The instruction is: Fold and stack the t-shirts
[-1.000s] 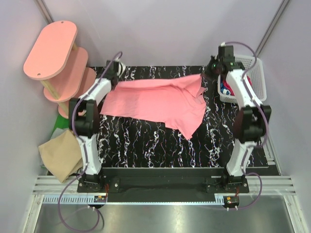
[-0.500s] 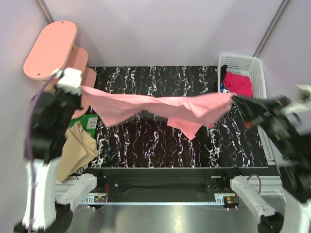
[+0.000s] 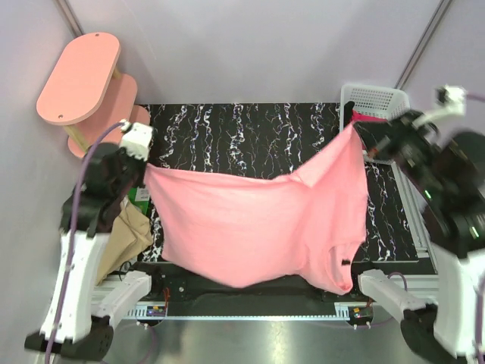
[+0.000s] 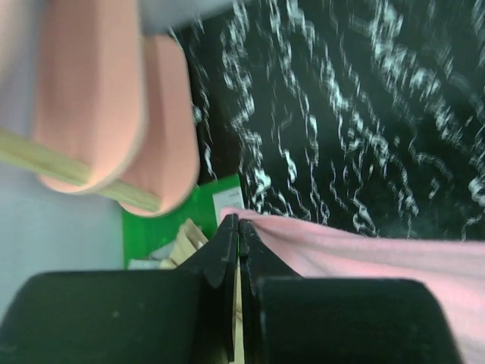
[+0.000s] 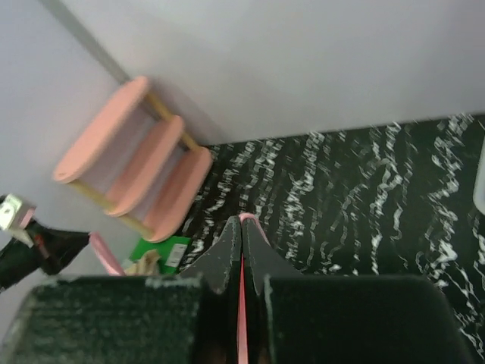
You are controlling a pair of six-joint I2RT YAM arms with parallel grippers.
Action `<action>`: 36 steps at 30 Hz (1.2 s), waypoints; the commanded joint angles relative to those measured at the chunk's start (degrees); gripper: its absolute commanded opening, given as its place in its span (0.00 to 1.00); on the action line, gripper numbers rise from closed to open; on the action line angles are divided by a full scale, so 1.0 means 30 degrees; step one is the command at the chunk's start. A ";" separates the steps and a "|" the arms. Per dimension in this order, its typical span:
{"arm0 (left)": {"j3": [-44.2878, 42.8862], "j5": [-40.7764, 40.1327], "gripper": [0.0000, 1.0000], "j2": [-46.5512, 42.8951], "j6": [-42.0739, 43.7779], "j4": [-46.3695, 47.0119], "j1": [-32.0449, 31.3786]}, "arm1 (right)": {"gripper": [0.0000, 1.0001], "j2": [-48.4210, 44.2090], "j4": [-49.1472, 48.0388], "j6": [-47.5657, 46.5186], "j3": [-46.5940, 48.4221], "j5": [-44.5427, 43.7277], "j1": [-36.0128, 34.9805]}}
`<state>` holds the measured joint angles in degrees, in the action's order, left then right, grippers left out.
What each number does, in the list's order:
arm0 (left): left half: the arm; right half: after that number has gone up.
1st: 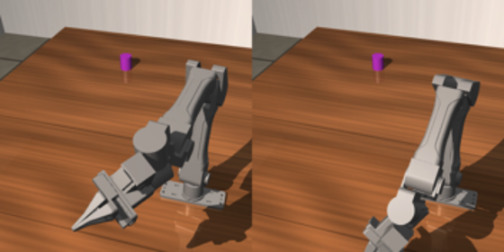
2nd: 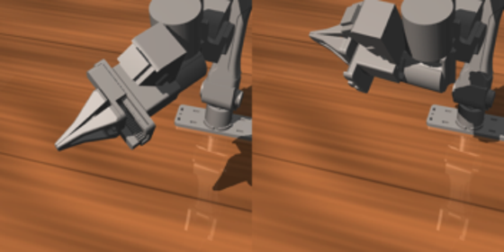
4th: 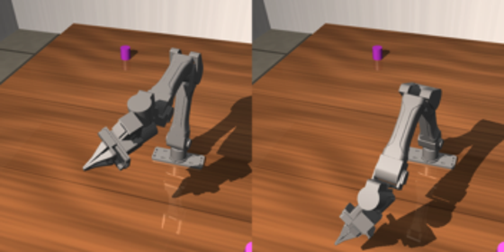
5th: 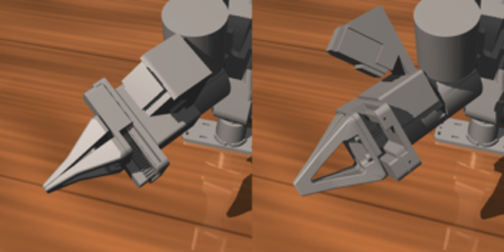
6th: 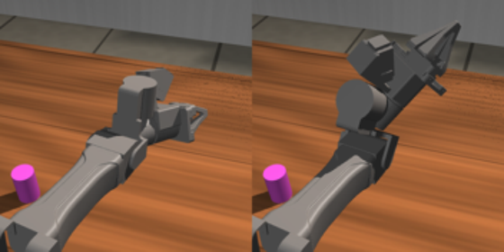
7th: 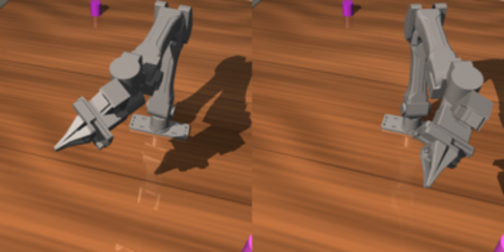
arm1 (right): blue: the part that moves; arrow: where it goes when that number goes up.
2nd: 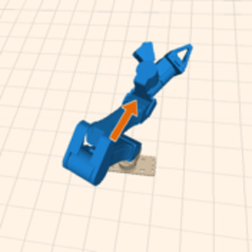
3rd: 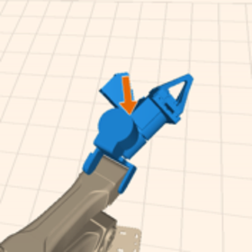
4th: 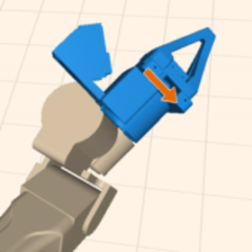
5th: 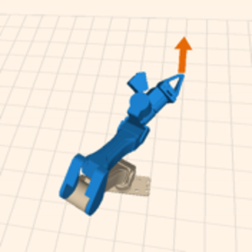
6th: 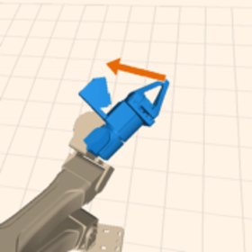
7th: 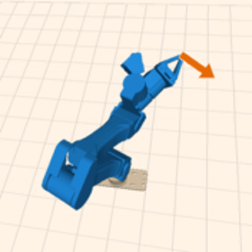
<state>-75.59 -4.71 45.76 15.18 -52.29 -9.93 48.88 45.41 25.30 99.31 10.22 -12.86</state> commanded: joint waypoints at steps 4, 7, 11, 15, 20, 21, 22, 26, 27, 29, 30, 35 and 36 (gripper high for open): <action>0.2198 -0.2528 0.00 0.6973 0.1940 0.7339 0.0263 | 0.00 0.7803 -0.2093 -0.0700 -0.0143 -0.3613 0.0887; 0.1264 -0.3027 0.00 1.0948 0.2409 0.8431 0.0673 | 0.00 0.9917 -0.3352 0.0235 -0.0756 -0.2441 0.2059; -0.0872 -0.3497 0.00 1.5938 0.3227 0.8407 0.0850 | 0.00 1.2119 -0.4119 0.0707 -0.1956 -0.2176 0.2588; -0.3680 -0.4142 0.00 2.0043 0.3670 0.8115 0.0850 | 0.00 1.4082 -0.4851 0.1117 -0.2487 -0.1182 0.3232; -0.6612 -0.5226 0.00 2.3591 0.4255 0.7968 0.0850 | 0.00 1.7012 -0.5321 0.1674 -0.1262 0.0049 0.3905; -0.6996 -0.5372 0.00 2.4407 0.4315 0.7939 0.0850 | 0.00 1.7741 -0.5321 0.1732 -0.1025 0.0341 0.3965; -0.7377 -0.5576 0.00 2.4705 0.4373 0.7852 0.0850 | 0.00 1.8068 -0.5321 0.1878 -0.0761 0.0402 0.4023; -0.9105 -0.5754 0.00 2.5791 0.4491 0.7412 0.0850 | 0.00 1.9329 -0.5263 0.1968 0.0353 0.0783 0.4141; -0.9254 -0.5812 0.00 2.5937 0.4520 0.7353 0.0850 | 0.00 1.9592 -0.5263 0.1967 0.0413 0.0783 0.4141; -0.9634 -0.5871 0.00 2.6085 0.4578 0.7353 0.0850 | 0.00 1.9799 -0.5321 0.1996 0.0501 0.0842 0.4170; -0.9753 -0.5987 0.00 2.6201 0.4608 0.7324 0.0850 | 0.00 1.9944 -0.5292 0.1910 0.0559 0.0813 0.4170; -1.0019 -0.6165 0.00 2.6088 0.4433 0.7119 0.0821 | 0.00 1.9744 -0.5292 0.1966 0.0620 0.1103 0.4171; -0.9756 -0.6048 0.00 2.5882 0.4287 0.7089 0.0821 | 0.00 1.9509 -0.5263 0.2025 0.0212 0.1135 0.4170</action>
<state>-103.39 -20.84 124.60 28.23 -31.22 -7.66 108.86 31.70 30.76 98.56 11.77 -0.58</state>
